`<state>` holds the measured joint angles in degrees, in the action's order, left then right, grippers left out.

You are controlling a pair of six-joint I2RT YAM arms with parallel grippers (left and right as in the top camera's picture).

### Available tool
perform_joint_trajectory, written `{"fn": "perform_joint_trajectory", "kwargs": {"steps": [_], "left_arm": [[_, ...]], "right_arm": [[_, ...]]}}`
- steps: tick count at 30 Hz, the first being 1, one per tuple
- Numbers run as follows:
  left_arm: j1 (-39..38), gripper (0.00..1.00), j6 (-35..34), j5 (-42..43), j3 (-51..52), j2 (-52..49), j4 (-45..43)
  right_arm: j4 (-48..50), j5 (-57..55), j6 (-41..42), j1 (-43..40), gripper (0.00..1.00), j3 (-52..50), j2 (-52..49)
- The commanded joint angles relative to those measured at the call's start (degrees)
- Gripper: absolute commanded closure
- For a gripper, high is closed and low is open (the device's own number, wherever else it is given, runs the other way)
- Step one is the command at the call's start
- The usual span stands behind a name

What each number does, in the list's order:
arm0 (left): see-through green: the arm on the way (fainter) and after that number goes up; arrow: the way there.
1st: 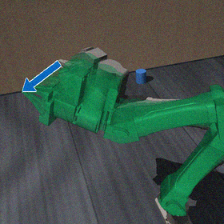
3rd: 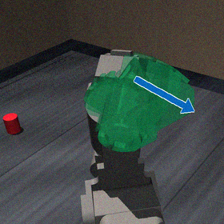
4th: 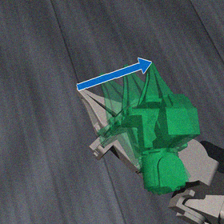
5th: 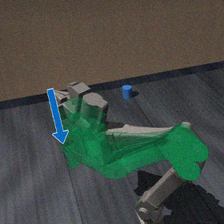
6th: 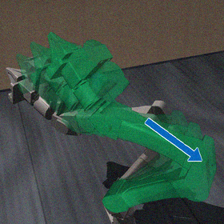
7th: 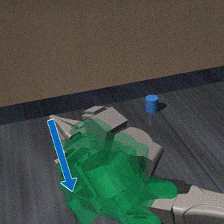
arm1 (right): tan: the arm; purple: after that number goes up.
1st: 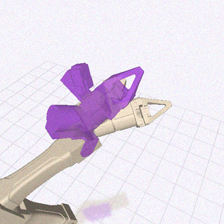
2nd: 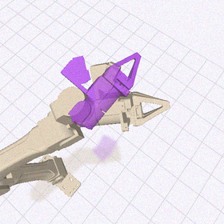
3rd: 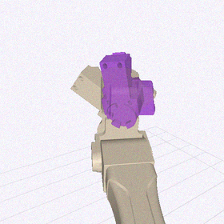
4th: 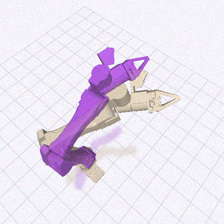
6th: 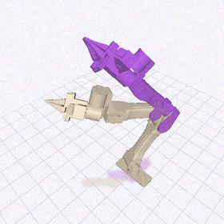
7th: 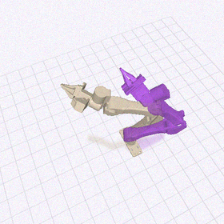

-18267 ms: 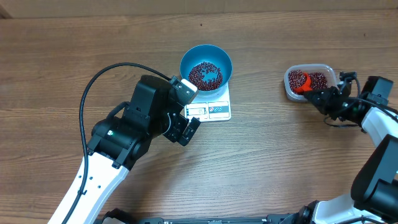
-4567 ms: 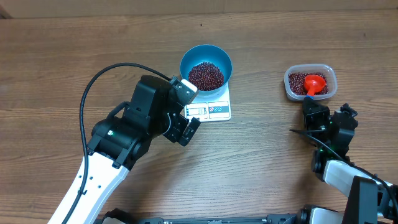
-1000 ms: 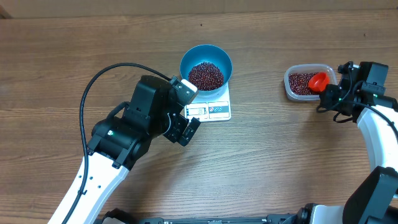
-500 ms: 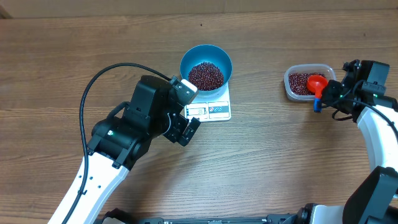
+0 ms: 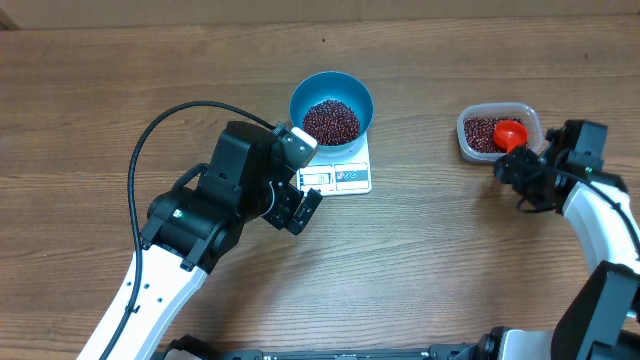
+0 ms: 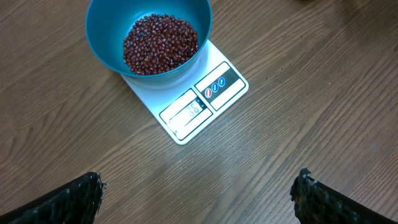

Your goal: Scoop item into bowl and weigh 150g on scale

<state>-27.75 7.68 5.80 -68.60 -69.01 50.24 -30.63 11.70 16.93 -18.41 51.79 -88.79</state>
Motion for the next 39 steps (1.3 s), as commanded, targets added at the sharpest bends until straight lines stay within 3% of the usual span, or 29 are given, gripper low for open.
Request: {"fn": "perform_joint_trajectory", "kwargs": {"steps": [1,10,30,35,39], "left_arm": [[0.20,0.00,1.09,0.00,-0.02,0.02,0.13],[0.20,0.00,1.09,0.00,-0.02,0.02,0.13],[0.20,0.00,1.09,0.00,-0.02,0.02,0.13],[0.20,0.01,1.09,0.00,-0.02,0.02,0.13],[0.20,0.00,1.09,0.00,-0.02,0.02,0.13]], "right_arm": [[6.14,6.69,8.76,-0.42,0.30,-4.24,-0.17],[15.08,9.42,18.91,-0.42,0.30,-8.09,-0.17],[13.07,18.51,19.06,-5.40,0.30,-8.04,1.05],[13.05,19.54,19.10,-7.98,0.32,-8.04,1.05],[13.49,22.82,19.06,-10.03,0.42,-8.04,1.05]]}}
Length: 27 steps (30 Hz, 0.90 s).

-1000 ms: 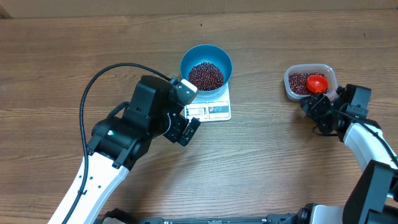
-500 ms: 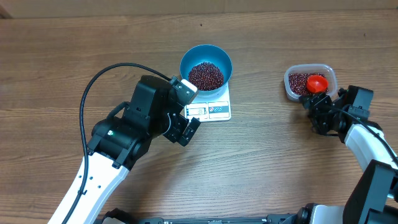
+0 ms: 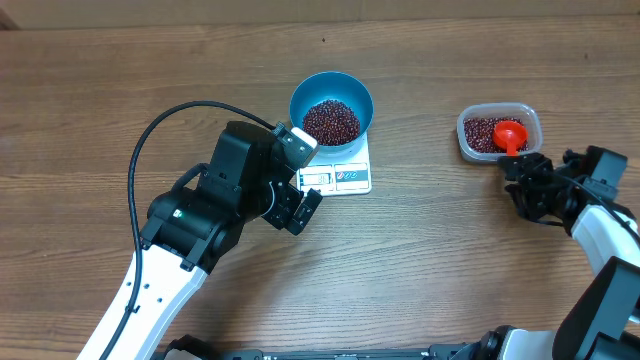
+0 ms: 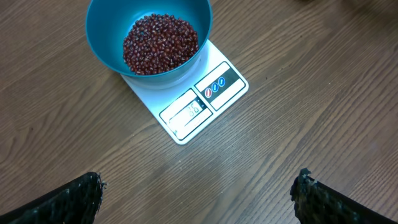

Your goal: Scoop item into bowl and weigh 150g on scale

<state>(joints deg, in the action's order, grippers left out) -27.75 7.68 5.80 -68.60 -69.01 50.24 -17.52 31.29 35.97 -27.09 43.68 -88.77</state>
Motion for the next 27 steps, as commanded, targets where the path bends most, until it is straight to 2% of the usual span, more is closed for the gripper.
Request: {"fn": "perform_joint_trajectory", "kwargs": {"steps": [1,5,14,27], "left_arm": [[0.20,0.01,1.09,0.00,-0.02,0.02,0.13],[0.20,0.00,1.09,0.00,-0.02,0.02,0.13],[0.20,0.00,1.09,0.00,-0.02,0.02,0.13],[0.20,0.00,1.09,0.00,-0.02,0.02,0.13]], "right_arm": [[0.55,3.91,0.02,-1.77,0.46,0.07,1.03],[1.05,7.28,0.02,-2.89,0.59,0.07,1.03],[2.43,9.53,0.28,-3.21,0.59,0.11,1.03],[5.38,10.43,3.50,-7.37,0.74,0.11,1.01]]}}
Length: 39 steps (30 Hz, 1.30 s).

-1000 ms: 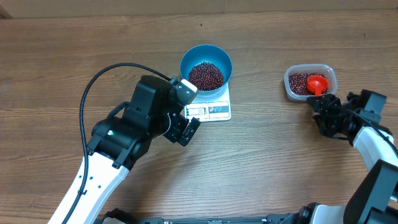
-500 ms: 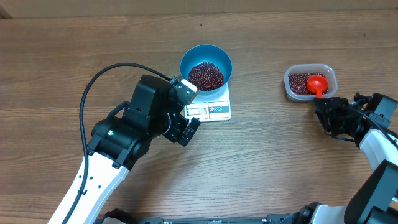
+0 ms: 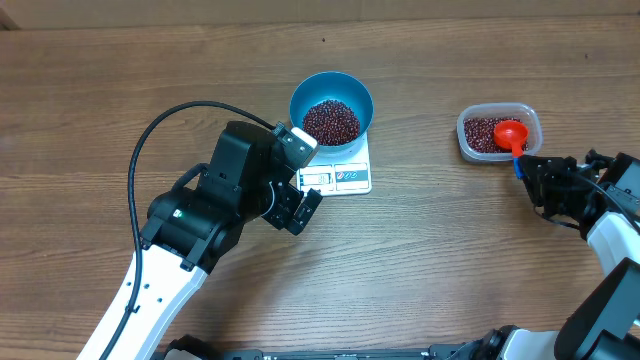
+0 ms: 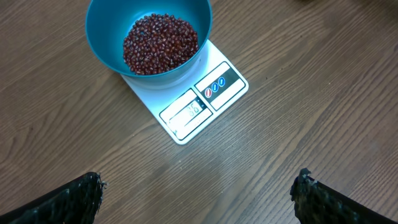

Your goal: Scoop item into bowl and weigh 150g on scale

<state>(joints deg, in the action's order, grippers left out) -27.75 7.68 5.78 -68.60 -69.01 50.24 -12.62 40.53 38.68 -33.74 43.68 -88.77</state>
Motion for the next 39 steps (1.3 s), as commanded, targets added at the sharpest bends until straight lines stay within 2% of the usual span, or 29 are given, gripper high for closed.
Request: {"fn": "perform_joint_trajectory", "kwargs": {"steps": [1,14,18,27,30,39], "left_arm": [[0.20,0.01,1.09,0.02,-0.02,0.02,0.13],[0.20,0.01,1.09,0.02,-0.02,0.02,0.13],[0.20,0.01,1.09,0.02,-0.02,0.02,0.13],[0.20,0.00,1.09,0.02,-0.02,0.02,0.11],[0.20,0.00,1.09,0.02,-0.02,0.02,0.13],[0.20,0.00,1.09,0.02,-0.02,0.02,0.13]], "right_arm": [[0.52,1.22,0.79,-0.90,0.74,0.11,1.01],[6.43,1.09,3.56,-4.17,0.72,0.11,1.01],[7.54,1.01,3.39,-4.22,0.66,0.11,1.01],[1.46,-2.54,-4.70,-4.22,0.41,0.09,1.01],[-0.52,-4.90,-4.96,-4.22,0.35,0.09,1.01],[-0.72,-5.05,-5.77,-4.20,0.32,0.09,1.01]]}}
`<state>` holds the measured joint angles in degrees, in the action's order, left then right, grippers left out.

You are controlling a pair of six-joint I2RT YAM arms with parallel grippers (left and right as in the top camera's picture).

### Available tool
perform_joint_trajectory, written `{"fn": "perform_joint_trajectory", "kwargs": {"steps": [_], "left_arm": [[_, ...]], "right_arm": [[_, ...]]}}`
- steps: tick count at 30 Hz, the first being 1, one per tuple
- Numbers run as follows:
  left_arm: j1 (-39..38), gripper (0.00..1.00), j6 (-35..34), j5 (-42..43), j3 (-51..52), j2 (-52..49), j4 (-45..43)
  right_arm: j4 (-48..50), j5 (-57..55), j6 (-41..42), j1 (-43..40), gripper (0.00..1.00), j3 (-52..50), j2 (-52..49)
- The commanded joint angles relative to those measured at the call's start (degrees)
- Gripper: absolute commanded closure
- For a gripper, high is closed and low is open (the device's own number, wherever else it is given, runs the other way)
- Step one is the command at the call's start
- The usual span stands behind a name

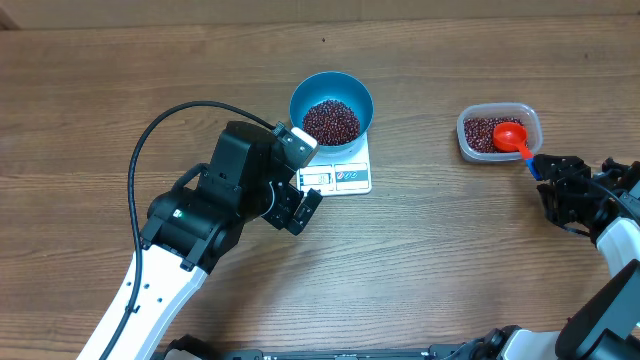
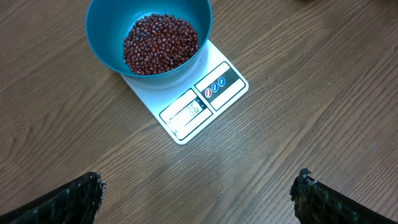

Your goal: Scoop item into bowl and weigh 150g on scale

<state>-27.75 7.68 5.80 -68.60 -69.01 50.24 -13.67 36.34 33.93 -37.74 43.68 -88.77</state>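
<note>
A blue bowl (image 1: 331,108) full of red beans (image 2: 160,43) stands on the white scale (image 2: 205,102); its display digits are too small to read. My left gripper (image 2: 199,199) hangs open just in front of the scale, nothing between its fingers. At the right, a clear tub (image 1: 498,132) holds more beans. The red scoop (image 1: 510,136) rests with its head in the tub and its blue-tipped handle pointing out to the lower right. My right gripper (image 1: 552,182) lies right of the tub, fingers spread, with the handle's tip at its upper finger.
The left arm's black cable (image 1: 170,125) loops over the table left of the bowl. The right arm (image 1: 615,215) reaches in from the right edge. Bare wooden tabletop (image 1: 430,250) lies between scale and tub.
My right gripper has moved a little further right, away from the tub. The scoop's handle has swung to point lower right. Its head is still in the tub. The left arm has not moved.
My right gripper was at the tub's front edge, over the scoop's handle, the scoop's head in the tub. At each later moment it was further right, with more handle showing and the head staying put. Bowl, scale and left arm stayed still.
</note>
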Motion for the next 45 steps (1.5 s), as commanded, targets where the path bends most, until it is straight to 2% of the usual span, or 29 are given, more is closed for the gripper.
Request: {"fn": "perform_joint_trajectory", "kwargs": {"steps": [1,8,15,21,23,26,28,45], "left_arm": [[0.20,0.01,1.09,0.00,-0.02,0.02,0.13],[0.20,0.00,1.09,0.00,-0.02,0.02,0.13],[0.20,0.01,1.09,0.00,-0.02,0.02,0.13],[0.20,0.00,1.09,0.00,-0.02,0.02,0.13],[0.20,0.00,1.09,0.00,-0.02,0.02,0.13],[0.20,0.00,1.09,0.00,-0.02,0.02,0.13],[0.20,0.01,1.09,0.00,-0.02,0.02,0.13],[0.20,0.01,1.09,0.00,-0.02,0.02,0.13]], "right_arm": [[0.35,-0.85,-1.01,-0.20,0.32,0.09,1.01],[2.49,-0.68,-0.74,1.60,0.29,0.09,0.87],[7.08,-0.87,3.02,4.46,0.30,0.09,0.46],[6.95,-2.12,3.76,4.63,0.32,0.09,-0.04],[6.95,-2.23,3.76,4.63,0.37,0.09,-0.04],[6.95,-2.23,3.76,4.63,0.55,0.09,-0.09],[6.95,-2.23,3.74,4.63,0.65,0.09,-0.09],[6.99,-3.02,3.76,4.70,0.65,0.09,-1.11]]}}
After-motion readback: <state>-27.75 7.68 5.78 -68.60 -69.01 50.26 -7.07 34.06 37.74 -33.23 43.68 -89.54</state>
